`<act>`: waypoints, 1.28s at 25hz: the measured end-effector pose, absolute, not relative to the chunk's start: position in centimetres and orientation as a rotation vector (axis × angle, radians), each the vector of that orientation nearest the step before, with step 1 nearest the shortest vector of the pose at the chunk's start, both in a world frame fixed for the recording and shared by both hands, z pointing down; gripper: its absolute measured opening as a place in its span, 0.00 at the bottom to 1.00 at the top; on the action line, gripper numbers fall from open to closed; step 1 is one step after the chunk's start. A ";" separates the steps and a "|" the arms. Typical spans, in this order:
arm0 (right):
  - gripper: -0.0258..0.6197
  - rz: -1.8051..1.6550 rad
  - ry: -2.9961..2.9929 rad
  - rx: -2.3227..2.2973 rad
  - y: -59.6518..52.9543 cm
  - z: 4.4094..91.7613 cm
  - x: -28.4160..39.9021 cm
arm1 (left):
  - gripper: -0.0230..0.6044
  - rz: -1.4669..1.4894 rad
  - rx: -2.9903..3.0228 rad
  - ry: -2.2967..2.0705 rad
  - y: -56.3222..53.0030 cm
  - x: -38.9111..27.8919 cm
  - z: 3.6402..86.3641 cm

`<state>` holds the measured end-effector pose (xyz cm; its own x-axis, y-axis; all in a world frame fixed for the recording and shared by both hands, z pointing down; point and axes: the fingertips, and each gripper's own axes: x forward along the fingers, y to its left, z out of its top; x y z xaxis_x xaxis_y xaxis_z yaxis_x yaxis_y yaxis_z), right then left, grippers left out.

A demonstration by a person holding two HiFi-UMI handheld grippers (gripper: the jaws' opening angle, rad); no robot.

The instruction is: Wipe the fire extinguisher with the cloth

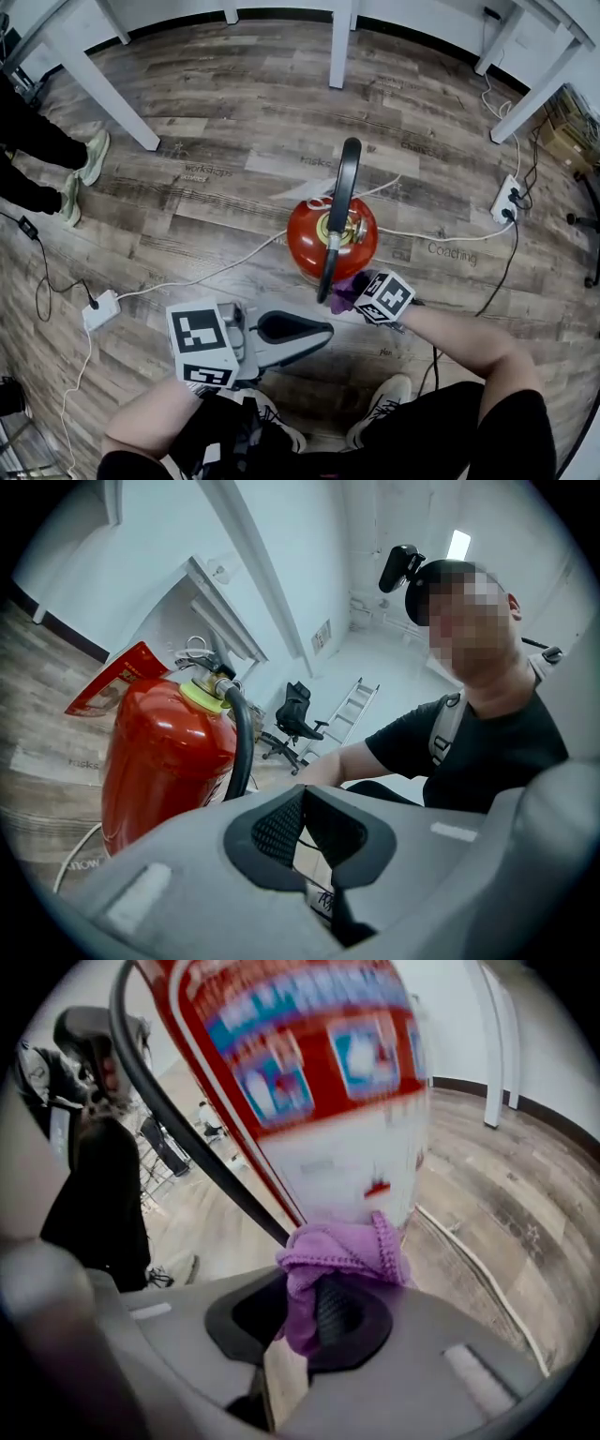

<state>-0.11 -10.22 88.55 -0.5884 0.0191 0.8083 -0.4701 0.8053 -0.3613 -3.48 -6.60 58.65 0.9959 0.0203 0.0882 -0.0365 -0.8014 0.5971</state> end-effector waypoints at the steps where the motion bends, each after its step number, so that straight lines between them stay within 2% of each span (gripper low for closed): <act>1: 0.12 0.702 -2.080 0.357 -10.3 90.6 0.0 | 0.03 0.118 2.490 -0.010 -6.6 -3.5 58.8; 7: 0.13 0.794 -1.996 0.471 -11.0 97.1 0.7 | 0.03 0.110 2.442 -0.009 -6.5 -4.0 59.2; 14: 0.13 0.902 -2.073 0.492 -10.6 93.7 0.0 | 0.03 0.102 2.427 -0.022 -6.8 -4.0 59.4; 22: 0.13 0.858 -2.417 0.483 -12.0 74.5 0.5 | 0.03 0.093 2.463 -0.003 -6.8 -3.3 58.7; 28: 0.13 0.556 -2.641 0.548 -13.2 59.5 1.0 | 0.03 0.055 2.500 0.064 -6.1 -2.6 57.8; 32: 0.13 0.234 -2.691 0.580 -13.7 51.9 0.4 | 0.03 0.057 2.495 0.062 -5.9 -2.7 57.9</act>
<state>0.35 -13.69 51.93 -0.8440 -0.3633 0.3946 -0.4260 0.9010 -0.0816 -2.68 -5.92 57.93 0.9980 0.0582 0.0260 0.0308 -0.7978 0.6021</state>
